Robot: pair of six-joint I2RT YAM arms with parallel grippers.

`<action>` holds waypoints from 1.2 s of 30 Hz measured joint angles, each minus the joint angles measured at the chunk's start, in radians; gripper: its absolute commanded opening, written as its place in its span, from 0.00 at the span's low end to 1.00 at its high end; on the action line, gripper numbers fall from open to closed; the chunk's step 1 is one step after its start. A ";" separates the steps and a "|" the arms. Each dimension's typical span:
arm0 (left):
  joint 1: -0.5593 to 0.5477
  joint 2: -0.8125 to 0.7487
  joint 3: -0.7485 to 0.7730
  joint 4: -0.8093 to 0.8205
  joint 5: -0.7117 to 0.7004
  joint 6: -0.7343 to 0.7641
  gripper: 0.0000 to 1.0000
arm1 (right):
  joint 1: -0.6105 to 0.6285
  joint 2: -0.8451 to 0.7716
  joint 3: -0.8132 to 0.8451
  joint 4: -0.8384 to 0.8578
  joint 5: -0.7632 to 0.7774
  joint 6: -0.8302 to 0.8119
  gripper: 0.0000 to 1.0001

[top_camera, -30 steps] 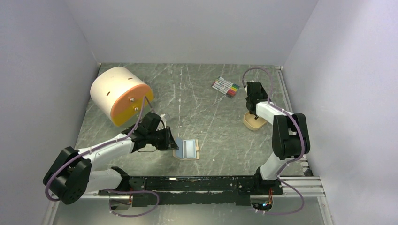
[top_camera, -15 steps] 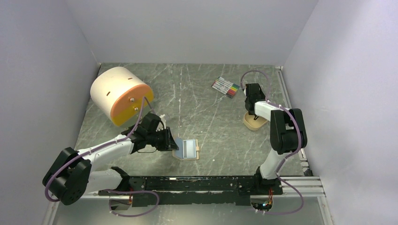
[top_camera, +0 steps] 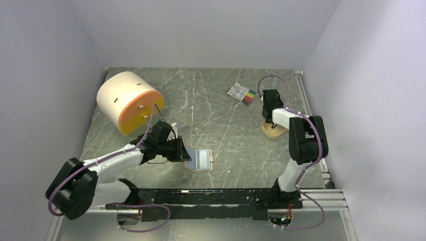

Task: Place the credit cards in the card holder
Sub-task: Pick up the credit card from the storage box.

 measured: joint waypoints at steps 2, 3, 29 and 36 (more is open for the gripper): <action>0.000 0.000 0.000 0.000 0.000 0.000 0.26 | 0.000 0.000 0.000 0.000 0.000 -0.001 0.41; 0.000 0.000 0.000 0.000 0.000 0.000 0.26 | 0.000 0.000 0.000 -0.001 0.000 -0.001 0.40; 0.000 0.000 0.000 0.002 0.000 0.000 0.26 | 0.000 -0.039 0.027 -0.047 -0.006 0.008 0.24; 0.000 0.000 -0.002 0.012 0.002 -0.004 0.26 | 0.000 -0.051 0.035 -0.064 -0.024 0.021 0.19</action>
